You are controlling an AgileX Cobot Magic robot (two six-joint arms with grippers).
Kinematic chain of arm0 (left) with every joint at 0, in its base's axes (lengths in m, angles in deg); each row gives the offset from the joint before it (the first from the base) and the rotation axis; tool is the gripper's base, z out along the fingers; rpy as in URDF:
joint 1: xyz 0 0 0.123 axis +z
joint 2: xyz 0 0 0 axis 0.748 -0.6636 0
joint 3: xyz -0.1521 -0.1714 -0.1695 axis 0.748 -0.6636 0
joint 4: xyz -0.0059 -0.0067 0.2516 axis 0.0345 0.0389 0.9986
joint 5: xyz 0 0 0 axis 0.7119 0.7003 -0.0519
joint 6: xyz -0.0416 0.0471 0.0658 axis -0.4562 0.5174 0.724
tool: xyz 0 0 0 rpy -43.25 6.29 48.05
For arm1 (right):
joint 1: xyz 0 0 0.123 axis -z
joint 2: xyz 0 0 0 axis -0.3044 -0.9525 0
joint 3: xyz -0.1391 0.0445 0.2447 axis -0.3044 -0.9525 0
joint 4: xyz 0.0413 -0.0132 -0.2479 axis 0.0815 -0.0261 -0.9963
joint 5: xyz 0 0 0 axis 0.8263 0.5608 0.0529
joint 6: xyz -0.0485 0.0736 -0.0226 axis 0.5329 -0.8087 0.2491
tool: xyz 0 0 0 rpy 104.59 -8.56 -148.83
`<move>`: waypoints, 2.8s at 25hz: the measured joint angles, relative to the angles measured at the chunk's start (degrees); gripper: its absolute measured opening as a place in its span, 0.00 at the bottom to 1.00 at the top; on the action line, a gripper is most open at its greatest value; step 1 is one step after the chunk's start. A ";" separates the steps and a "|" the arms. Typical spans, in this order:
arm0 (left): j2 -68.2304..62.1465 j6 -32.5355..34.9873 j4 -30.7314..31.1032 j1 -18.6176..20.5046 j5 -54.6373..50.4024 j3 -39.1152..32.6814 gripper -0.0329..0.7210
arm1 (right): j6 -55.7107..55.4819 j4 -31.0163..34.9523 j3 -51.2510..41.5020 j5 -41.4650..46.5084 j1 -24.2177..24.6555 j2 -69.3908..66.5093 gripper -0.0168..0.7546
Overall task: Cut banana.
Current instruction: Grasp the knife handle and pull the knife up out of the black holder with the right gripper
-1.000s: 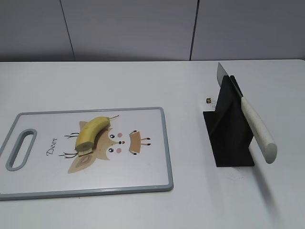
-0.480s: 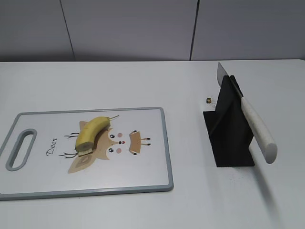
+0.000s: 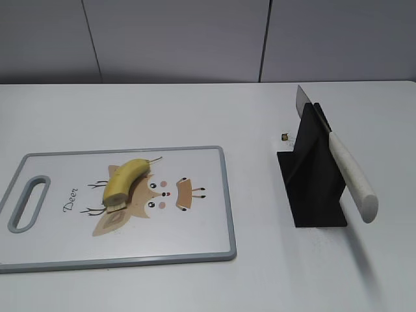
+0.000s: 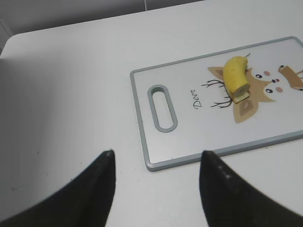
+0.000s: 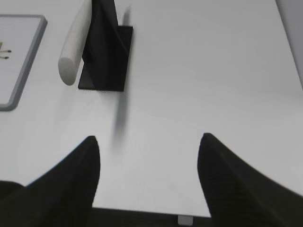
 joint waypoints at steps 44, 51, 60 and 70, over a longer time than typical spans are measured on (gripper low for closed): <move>0.00 0.00 0.00 0.00 0.00 -0.02 0.77 | -11.43 0.31 30.63 2.94 -22.82 -64.37 0.66; 0.00 0.00 0.00 0.00 0.00 -0.02 0.77 | -11.43 -1.24 30.70 -0.95 -22.82 -71.16 0.66; 0.00 0.00 0.00 0.00 0.00 -0.02 0.77 | -11.56 -1.66 30.75 -2.43 -22.82 -77.83 0.66; 0.00 0.00 0.00 0.00 0.00 -0.02 0.77 | -17.20 -3.72 30.87 -2.66 -22.82 -84.03 0.65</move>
